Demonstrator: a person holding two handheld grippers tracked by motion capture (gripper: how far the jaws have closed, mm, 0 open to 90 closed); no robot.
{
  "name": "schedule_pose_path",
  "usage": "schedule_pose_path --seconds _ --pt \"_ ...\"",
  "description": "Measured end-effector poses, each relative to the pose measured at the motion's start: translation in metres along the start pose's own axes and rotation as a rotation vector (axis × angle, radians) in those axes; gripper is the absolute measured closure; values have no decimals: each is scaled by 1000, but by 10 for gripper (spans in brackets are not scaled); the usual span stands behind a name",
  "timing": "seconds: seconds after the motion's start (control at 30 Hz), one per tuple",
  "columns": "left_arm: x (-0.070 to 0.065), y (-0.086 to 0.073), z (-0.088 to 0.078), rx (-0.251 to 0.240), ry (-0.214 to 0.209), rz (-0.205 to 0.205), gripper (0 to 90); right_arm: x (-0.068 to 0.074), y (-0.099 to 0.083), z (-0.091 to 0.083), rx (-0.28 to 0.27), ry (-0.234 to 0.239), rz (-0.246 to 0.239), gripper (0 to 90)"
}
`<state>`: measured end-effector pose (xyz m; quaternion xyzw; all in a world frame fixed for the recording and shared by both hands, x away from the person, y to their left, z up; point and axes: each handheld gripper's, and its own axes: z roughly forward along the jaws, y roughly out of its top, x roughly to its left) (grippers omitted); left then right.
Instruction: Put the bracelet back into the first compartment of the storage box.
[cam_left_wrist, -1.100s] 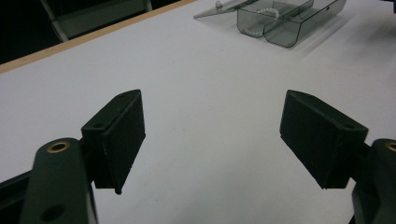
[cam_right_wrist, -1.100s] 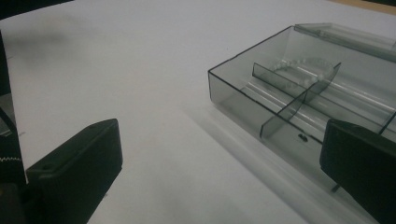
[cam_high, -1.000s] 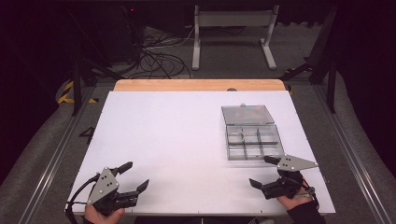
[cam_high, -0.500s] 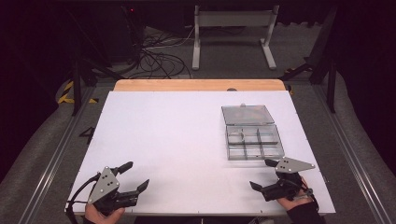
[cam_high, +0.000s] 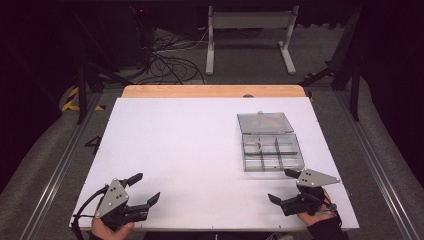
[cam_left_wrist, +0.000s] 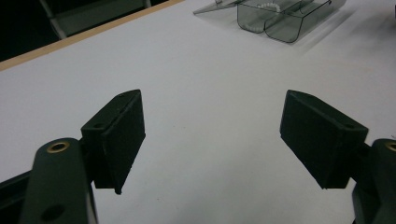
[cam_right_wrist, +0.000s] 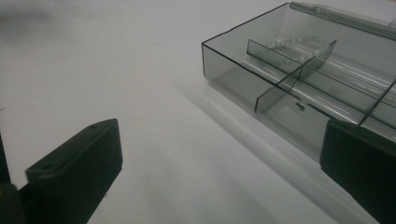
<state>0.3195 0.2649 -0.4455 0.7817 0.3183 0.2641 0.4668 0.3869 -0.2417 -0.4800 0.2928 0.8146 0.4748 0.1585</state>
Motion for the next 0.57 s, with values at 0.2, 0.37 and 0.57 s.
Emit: schedule_pose_path --seconds 0.2,0.37,0.57 --pt "0 0 0 0 1 0 228 0 0 0 -4 0 -7 0" --pt "0 0 0 0 -2 1 228 1 0 0 -3 2 -7 0" --pt "0 0 0 -1 -2 -5 228 1 0 0 -2 -1 -7 0"
